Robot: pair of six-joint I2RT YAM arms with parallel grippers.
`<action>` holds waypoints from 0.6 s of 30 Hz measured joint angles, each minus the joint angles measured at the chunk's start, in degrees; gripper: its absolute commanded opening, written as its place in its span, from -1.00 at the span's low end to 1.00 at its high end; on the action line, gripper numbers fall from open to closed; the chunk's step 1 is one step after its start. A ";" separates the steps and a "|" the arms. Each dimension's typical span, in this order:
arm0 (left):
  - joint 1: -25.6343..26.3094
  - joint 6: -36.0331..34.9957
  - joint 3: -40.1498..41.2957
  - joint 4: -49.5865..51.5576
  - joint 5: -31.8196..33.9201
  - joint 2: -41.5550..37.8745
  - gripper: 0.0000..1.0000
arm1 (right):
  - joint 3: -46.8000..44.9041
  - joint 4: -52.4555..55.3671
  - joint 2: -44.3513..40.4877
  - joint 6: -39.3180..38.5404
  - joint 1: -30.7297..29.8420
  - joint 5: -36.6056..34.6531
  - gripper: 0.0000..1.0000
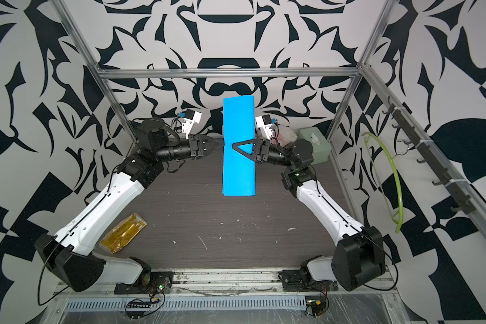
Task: Fold the rectangular paper in half along the long edge
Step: Fold the paper.
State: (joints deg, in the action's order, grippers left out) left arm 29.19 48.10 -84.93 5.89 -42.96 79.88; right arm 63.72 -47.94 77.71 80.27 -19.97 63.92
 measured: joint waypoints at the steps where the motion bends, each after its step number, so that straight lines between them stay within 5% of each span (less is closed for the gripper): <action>1: 0.00 0.00 0.00 -0.02 0.09 0.00 -0.41 | 0.00 -0.28 0.00 0.31 0.00 0.09 -0.38; 18: -0.04 0.50 0.00 -0.50 0.13 0.00 -0.40 | 0.00 -2.51 1.51 2.19 0.00 0.42 -0.51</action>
State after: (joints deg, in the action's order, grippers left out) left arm 29.15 48.60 -84.93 5.39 -42.83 79.88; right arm 63.72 -50.46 79.22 82.46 -19.97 64.34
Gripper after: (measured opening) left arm 0.301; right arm 0.251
